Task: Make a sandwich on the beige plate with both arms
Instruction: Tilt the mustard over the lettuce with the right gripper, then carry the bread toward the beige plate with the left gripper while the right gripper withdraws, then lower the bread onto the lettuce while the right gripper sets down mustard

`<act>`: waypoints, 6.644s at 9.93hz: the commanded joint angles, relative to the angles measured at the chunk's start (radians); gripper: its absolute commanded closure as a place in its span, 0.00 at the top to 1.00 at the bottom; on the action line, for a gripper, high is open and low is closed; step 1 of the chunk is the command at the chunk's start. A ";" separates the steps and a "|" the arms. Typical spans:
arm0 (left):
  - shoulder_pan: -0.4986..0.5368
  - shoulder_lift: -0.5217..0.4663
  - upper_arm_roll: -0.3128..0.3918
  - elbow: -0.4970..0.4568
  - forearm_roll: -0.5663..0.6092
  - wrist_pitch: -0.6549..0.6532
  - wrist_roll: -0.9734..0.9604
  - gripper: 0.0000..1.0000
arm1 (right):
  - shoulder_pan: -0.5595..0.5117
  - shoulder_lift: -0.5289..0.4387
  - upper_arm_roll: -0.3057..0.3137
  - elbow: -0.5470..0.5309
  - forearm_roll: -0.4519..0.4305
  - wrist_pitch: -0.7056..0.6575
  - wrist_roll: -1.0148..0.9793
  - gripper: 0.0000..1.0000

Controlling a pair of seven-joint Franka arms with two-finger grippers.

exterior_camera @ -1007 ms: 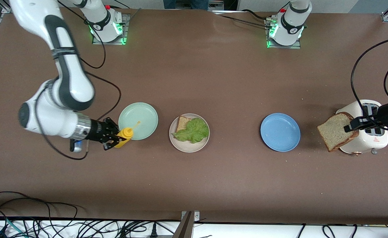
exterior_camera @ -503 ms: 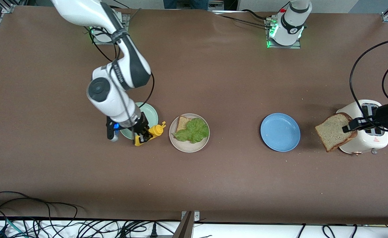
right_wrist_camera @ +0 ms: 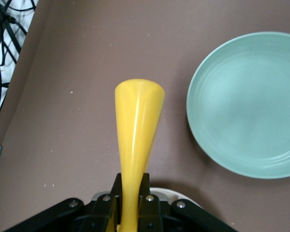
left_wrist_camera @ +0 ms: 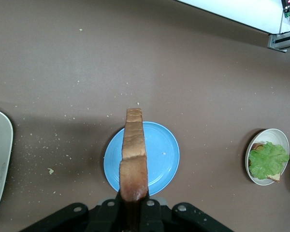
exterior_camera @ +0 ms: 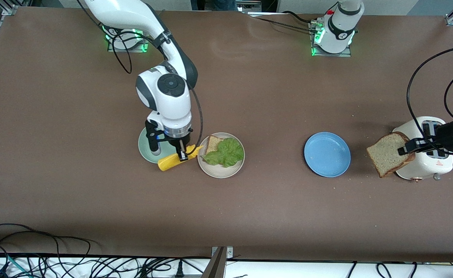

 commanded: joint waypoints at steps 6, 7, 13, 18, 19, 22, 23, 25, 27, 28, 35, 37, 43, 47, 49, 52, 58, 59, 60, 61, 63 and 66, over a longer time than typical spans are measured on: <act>-0.003 0.007 0.002 0.016 -0.029 -0.009 -0.007 0.00 | 0.185 0.187 -0.102 0.210 -0.368 -0.039 0.185 0.00; -0.003 0.007 0.002 0.016 -0.029 -0.009 -0.007 0.00 | 0.218 0.197 -0.139 0.210 -0.411 -0.039 0.203 0.00; 0.002 0.007 0.002 0.011 -0.077 -0.011 -0.015 0.00 | 0.345 0.246 -0.251 0.210 -0.597 -0.154 0.205 0.00; 0.002 0.012 0.002 -0.001 -0.175 -0.051 -0.006 0.00 | 0.408 0.363 -0.320 0.320 -0.609 -0.192 0.291 0.00; -0.006 0.019 0.001 0.000 -0.187 -0.066 -0.003 0.00 | 0.407 0.365 -0.320 0.323 -0.609 -0.192 0.291 0.00; -0.030 0.039 -0.030 -0.001 -0.287 -0.097 -0.001 0.00 | 0.410 0.372 -0.323 0.326 -0.620 -0.205 0.281 0.00; -0.044 0.052 -0.032 0.000 -0.293 -0.118 -0.001 0.00 | 0.405 0.365 -0.326 0.343 -0.611 -0.206 0.272 0.00; -0.082 0.062 -0.032 0.000 -0.310 -0.140 0.002 0.00 | 0.381 0.319 -0.329 0.354 -0.510 -0.205 0.207 0.00; -0.136 0.075 -0.032 0.006 -0.330 -0.135 0.002 0.00 | 0.341 0.227 -0.325 0.345 -0.355 -0.205 0.116 0.00; -0.158 0.078 -0.030 0.009 -0.389 -0.132 -0.003 0.00 | 0.327 0.198 -0.326 0.327 -0.309 -0.203 0.114 0.00; -0.378 0.300 -0.030 0.051 -0.655 -0.062 -0.007 0.00 | 0.186 -0.074 -0.326 0.063 0.053 -0.113 -0.074 0.00; -0.423 0.371 -0.030 0.051 -0.764 -0.007 -0.009 0.00 | 0.166 -0.149 -0.354 -0.012 0.182 -0.105 -0.088 0.00; -0.530 0.484 -0.030 0.081 -0.960 0.184 0.005 0.00 | 0.036 -0.253 -0.399 -0.146 0.579 -0.122 -0.543 0.00; -0.566 0.590 -0.029 0.175 -1.057 0.184 0.160 0.00 | 0.028 -0.321 -0.536 -0.266 0.814 -0.164 -0.924 0.00; -0.584 0.590 -0.024 0.169 -1.043 0.184 0.180 0.00 | 0.029 -0.341 -0.619 -0.299 0.970 -0.238 -1.028 0.00; -0.581 0.612 -0.019 0.157 -1.046 0.184 0.372 0.00 | 0.002 -0.344 -0.738 -0.370 1.242 -0.393 -1.207 0.00; -0.586 0.609 -0.006 0.146 -1.042 0.184 0.427 0.72 | -0.291 -0.196 -0.739 -0.419 1.474 -0.824 -1.613 0.00; -0.586 0.607 -0.006 0.146 -1.045 0.184 0.427 1.00 | -0.322 -0.156 -0.737 -0.419 1.502 -0.885 -1.665 0.00; -0.586 0.609 -0.006 0.146 -1.045 0.184 0.425 1.00 | -0.346 -0.111 -0.736 -0.418 1.538 -0.940 -1.697 0.00; -0.586 0.609 -0.006 0.146 -1.043 0.184 0.425 1.00 | -0.360 -0.078 -0.736 -0.416 1.555 -0.980 -1.702 0.00; -0.586 0.609 -0.006 0.146 -1.043 0.184 0.425 1.00 | -0.366 -0.030 -0.730 -0.410 1.562 -1.016 -1.704 0.00; -0.586 0.609 0.004 0.150 -1.042 0.184 0.416 1.00 | -0.376 0.116 -0.720 -0.347 1.598 -1.119 -1.696 0.00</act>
